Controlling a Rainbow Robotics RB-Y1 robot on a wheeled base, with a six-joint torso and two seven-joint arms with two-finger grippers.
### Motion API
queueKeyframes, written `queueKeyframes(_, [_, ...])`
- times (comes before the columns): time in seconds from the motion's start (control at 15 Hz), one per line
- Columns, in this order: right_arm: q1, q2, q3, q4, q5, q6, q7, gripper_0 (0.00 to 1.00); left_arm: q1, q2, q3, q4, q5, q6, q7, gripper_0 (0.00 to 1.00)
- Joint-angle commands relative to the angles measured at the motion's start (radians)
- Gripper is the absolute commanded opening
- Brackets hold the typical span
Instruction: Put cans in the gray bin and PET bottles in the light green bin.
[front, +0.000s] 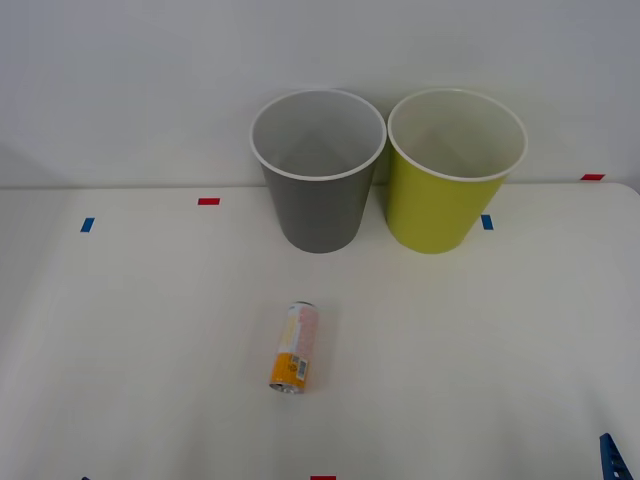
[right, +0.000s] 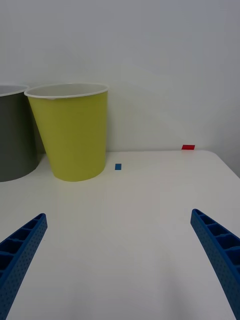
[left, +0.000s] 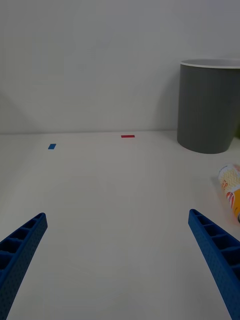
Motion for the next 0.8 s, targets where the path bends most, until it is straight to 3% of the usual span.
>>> queueKeyframes(0.07, [0.0, 0.0, 0.0, 0.0, 0.0, 0.0, 0.0, 1.0, 0.0, 0.0, 0.0, 0.0, 0.0, 0.0, 0.0, 0.97])
queueKeyframes(0.8, [0.0, 0.0, 0.0, 0.0, 0.0, 0.0, 0.0, 1.0, 0.0, 0.0, 0.0, 0.0, 0.0, 0.0, 0.0, 0.98])
